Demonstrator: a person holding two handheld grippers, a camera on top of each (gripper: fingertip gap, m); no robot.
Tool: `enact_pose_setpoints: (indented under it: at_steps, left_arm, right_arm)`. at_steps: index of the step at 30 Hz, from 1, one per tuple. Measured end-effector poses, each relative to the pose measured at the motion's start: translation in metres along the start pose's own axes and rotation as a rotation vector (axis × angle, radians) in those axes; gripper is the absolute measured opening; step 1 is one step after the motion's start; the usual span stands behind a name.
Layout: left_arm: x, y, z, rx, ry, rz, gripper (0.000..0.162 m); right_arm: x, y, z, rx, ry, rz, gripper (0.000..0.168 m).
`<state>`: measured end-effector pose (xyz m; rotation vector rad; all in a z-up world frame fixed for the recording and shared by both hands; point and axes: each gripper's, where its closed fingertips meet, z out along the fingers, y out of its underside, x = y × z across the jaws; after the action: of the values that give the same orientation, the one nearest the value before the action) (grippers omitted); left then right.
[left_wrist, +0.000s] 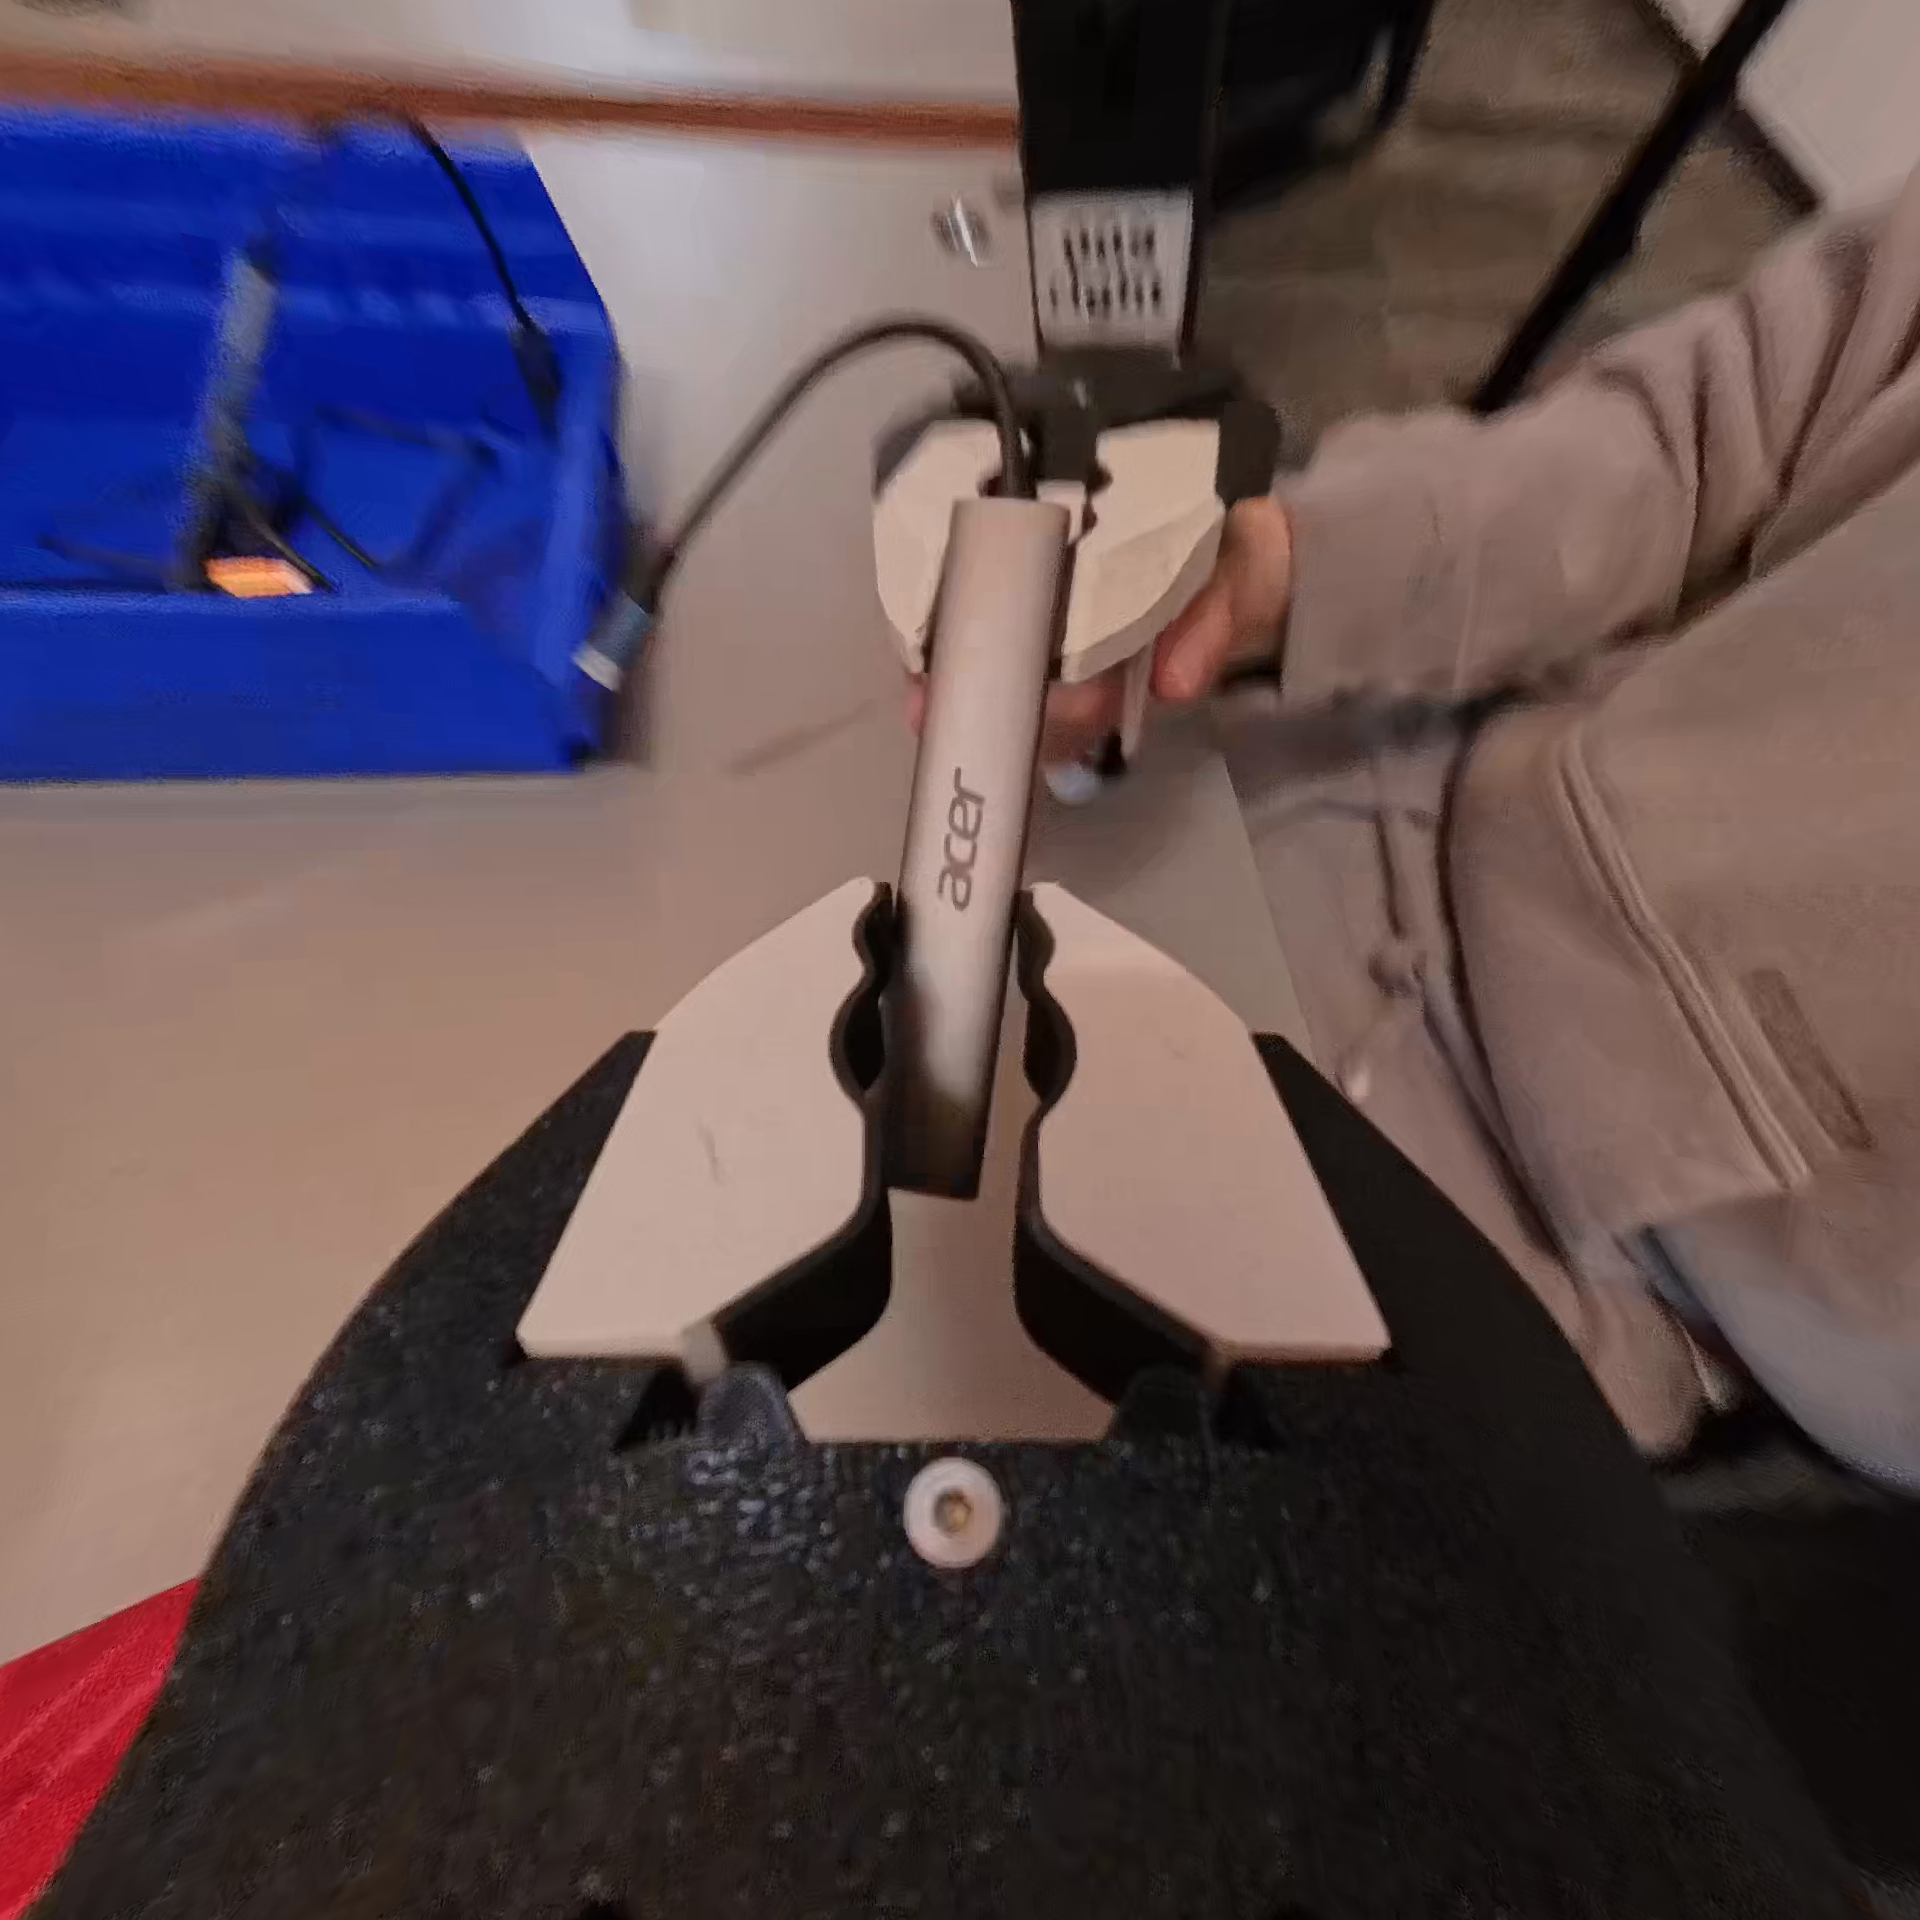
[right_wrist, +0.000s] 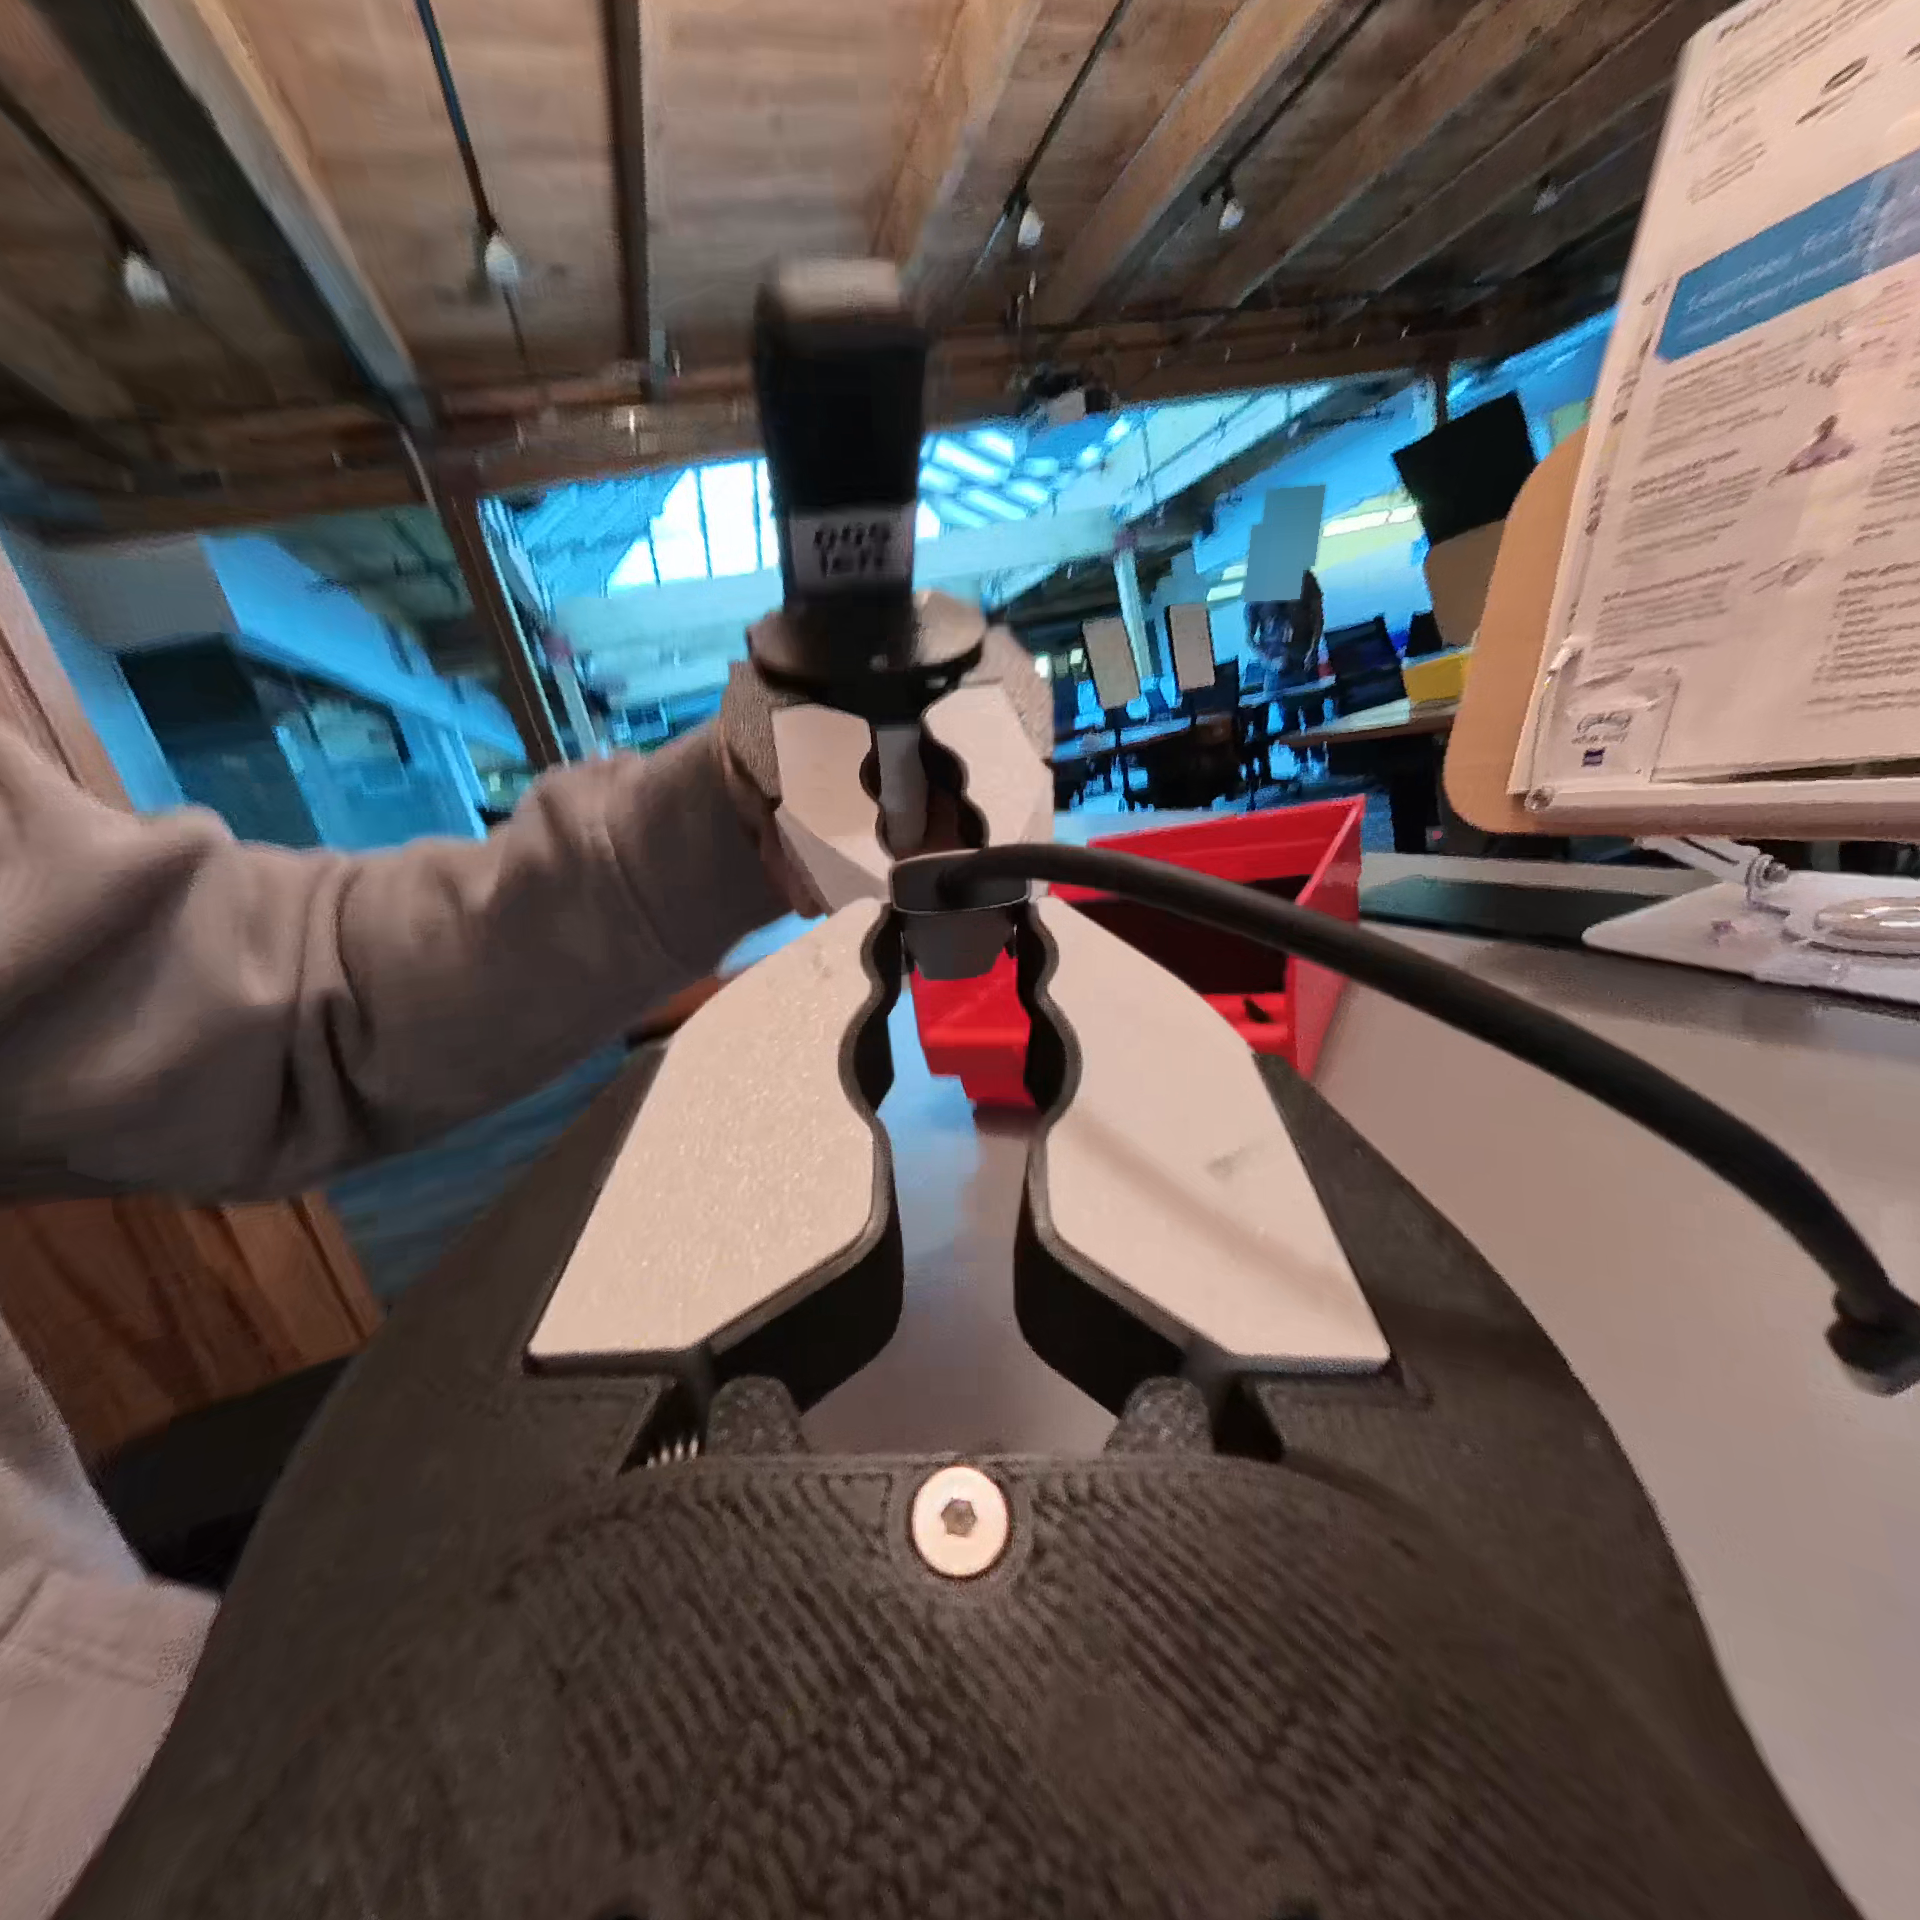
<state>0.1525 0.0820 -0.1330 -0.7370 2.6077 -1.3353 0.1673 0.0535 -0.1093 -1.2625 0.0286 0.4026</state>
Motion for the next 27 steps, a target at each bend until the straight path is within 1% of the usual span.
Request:
enact_pose_setpoints:
  at_steps: [1, 2, 4, 5, 7, 9, 10, 11, 12, 13, 15, 16, 18, 19, 20, 22, 23, 25, 27]
  left_arm:
    - [-0.004, -0.009, -0.006, 0.085, -0.042, -0.005, 0.028]
    - [-0.012, -0.017, -0.014, 0.179, -0.107, -0.031, 0.04]
    - [-0.025, -0.027, -0.034, 0.383, -0.231, -0.12, 0.046]
    - [-0.027, -0.028, -0.042, 0.497, -0.266, -0.175, 0.053]
    - [-0.029, -0.027, -0.048, 0.747, -0.288, -0.323, 0.06]
    - [-0.027, -0.021, -0.036, 0.926, -0.199, -0.495, 0.065]
    - [-0.024, -0.019, -0.026, 0.987, -0.119, -0.577, 0.069]
    - [-0.02, -0.022, -0.018, 1.046, -0.024, -0.639, 0.068]
    - [-0.016, -0.026, -0.014, 1.107, 0.064, -0.686, 0.062]
    - [-0.017, -0.029, -0.012, 1.16, 0.121, -0.734, 0.052]
    - [-0.022, -0.034, -0.011, 1.24, 0.173, -0.81, 0.042]
    - [-0.023, -0.036, -0.01, 1.26, 0.198, -0.839, 0.032]
    - [-0.029, -0.036, -0.001, 1.235, 0.198, -0.907, 0.028]
    - [-0.03, -0.035, 0.005, 1.208, 0.185, -0.916, 0.021]
    - [-0.032, -0.034, 0.01, 1.186, 0.167, -0.929, 0.021]
    - [-0.034, -0.036, 0.01, 1.208, 0.185, -0.938, 0.014]
    - [-0.034, -0.037, 0.01, 1.226, 0.202, -0.935, 0.011]
    - [-0.036, -0.036, 0.015, 1.219, 0.171, -0.932, 0.01]
    - [-0.037, -0.033, 0.021, 1.209, 0.158, -0.943, 0.01]
  right_arm:
    - [0.003, -0.009, -0.002, 0.064, 0.015, 0.028, 0.021]
    - [0.007, -0.02, -0.006, 0.132, 0.035, 0.056, 0.021]
    - [0.017, -0.036, -0.016, 0.239, 0.075, 0.109, 0.021]
    - [0.02, -0.042, -0.02, 0.286, 0.087, 0.128, 0.021]
    - [0.023, -0.05, -0.026, 0.344, 0.084, 0.149, 0.021]
    - [0.023, -0.05, -0.026, 0.357, 0.089, 0.116, 0.021]
    - [0.022, -0.048, -0.024, 0.349, 0.095, 0.094, 0.021]
    - [0.021, -0.045, -0.022, 0.336, 0.098, 0.063, 0.021]
    - [0.018, -0.042, -0.02, 0.317, 0.096, 0.013, 0.021]
    - [0.015, -0.037, -0.017, 0.285, 0.105, -0.048, 0.021]
    - [0.01, -0.028, -0.014, 0.208, 0.126, -0.183, 0.021]
    - [0.007, -0.022, -0.013, 0.163, 0.124, -0.242, 0.021]
    - [0.004, -0.016, -0.014, 0.101, 0.153, -0.349, 0.021]
    - [0.003, -0.012, -0.014, 0.074, 0.149, -0.386, 0.022]
    - [0.005, -0.01, -0.017, 0.049, 0.166, -0.404, 0.021]
    - [0.009, -0.002, -0.023, 0.002, 0.184, -0.431, 0.02]
    - [0.013, 0.005, -0.027, -0.047, 0.197, -0.436, 0.001]
    - [0.022, 0.02, -0.036, -0.136, 0.254, -0.471, 0.0]
    - [0.023, 0.027, -0.041, -0.164, 0.276, -0.48, 0.005]
